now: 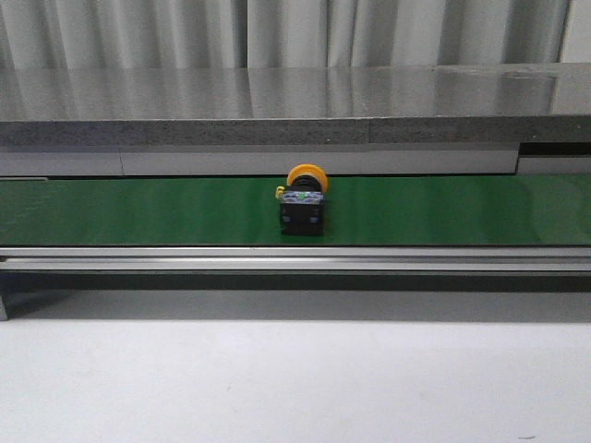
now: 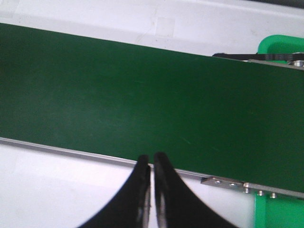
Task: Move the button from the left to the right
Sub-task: 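Lower the right gripper toward the button carried along the belt, then close the right gripper on the button's black body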
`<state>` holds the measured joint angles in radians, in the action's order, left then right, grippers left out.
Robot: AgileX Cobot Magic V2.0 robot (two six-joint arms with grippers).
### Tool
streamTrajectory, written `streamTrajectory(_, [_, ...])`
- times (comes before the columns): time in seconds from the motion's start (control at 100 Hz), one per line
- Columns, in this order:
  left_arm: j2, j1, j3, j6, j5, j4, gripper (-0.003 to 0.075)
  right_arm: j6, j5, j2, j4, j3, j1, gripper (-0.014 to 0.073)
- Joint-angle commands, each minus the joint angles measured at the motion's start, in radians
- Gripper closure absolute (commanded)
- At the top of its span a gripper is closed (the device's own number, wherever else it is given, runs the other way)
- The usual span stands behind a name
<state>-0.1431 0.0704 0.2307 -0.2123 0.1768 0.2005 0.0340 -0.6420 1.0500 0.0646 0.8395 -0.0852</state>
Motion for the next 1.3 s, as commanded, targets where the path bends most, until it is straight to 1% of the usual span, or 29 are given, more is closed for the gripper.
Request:
streamTrajectory(0.0, [-0.01,0.007,0.028,-0.001,-0.079,0.014,0.0715,-0.001,0.046,-0.003,0.021,0.035,0.002,0.0435])
streamTrajectory(0.05, [-0.01,0.007,0.028,-0.001,-0.079,0.014,0.0715,-0.001,0.046,-0.003,0.028,0.035,0.002,0.0321])
streamTrajectory(0.07, [-0.01,0.007,0.028,-0.001,-0.079,0.014,0.0715,-0.001,0.046,-0.003,0.03,0.035,0.002,0.0292])
streamTrajectory(0.12, [-0.01,0.007,0.028,-0.001,-0.079,0.014,0.0715,-0.001,0.046,-0.003,0.037,0.035,0.002,0.0187])
streamTrajectory(0.19, [-0.01,0.007,0.028,-0.001,-0.079,0.014,0.0715,-0.001,0.044,-0.003,0.052,0.035,0.002,0.0097])
streamTrajectory(0.24, [-0.01,0.007,0.028,-0.001,-0.079,0.014,0.0715,-0.001,0.043,-0.003,0.063,0.035,0.002,0.0071])
streamTrajectory(0.46, [-0.01,0.007,0.028,-0.001,-0.079,0.014,0.0715,0.0,0.024,0.037,0.155,0.043,-0.003,0.0074])
streamTrajectory(0.55, [-0.01,0.007,0.028,-0.001,-0.079,0.014,0.0715,0.023,0.024,0.073,0.182,0.058,-0.018,0.0074])
streamTrajectory(0.73, [-0.01,0.007,0.028,-0.001,-0.079,0.014,0.0715,0.039,0.035,0.163,0.184,0.118,-0.112,0.0074])
streamTrajectory(0.85, [-0.01,0.007,0.028,-0.001,-0.079,0.014,0.0715,0.058,0.071,0.237,0.183,0.161,-0.161,0.0074])
streamTrajectory(1.09, [-0.01,0.007,0.028,-0.001,-0.079,0.014,0.0715,0.086,0.108,0.379,0.183,0.22,-0.208,0.0074])
streamTrajectory(1.29, [-0.01,0.007,0.028,-0.001,-0.079,0.014,0.0715,0.095,0.163,0.448,0.175,0.239,-0.231,0.0074])
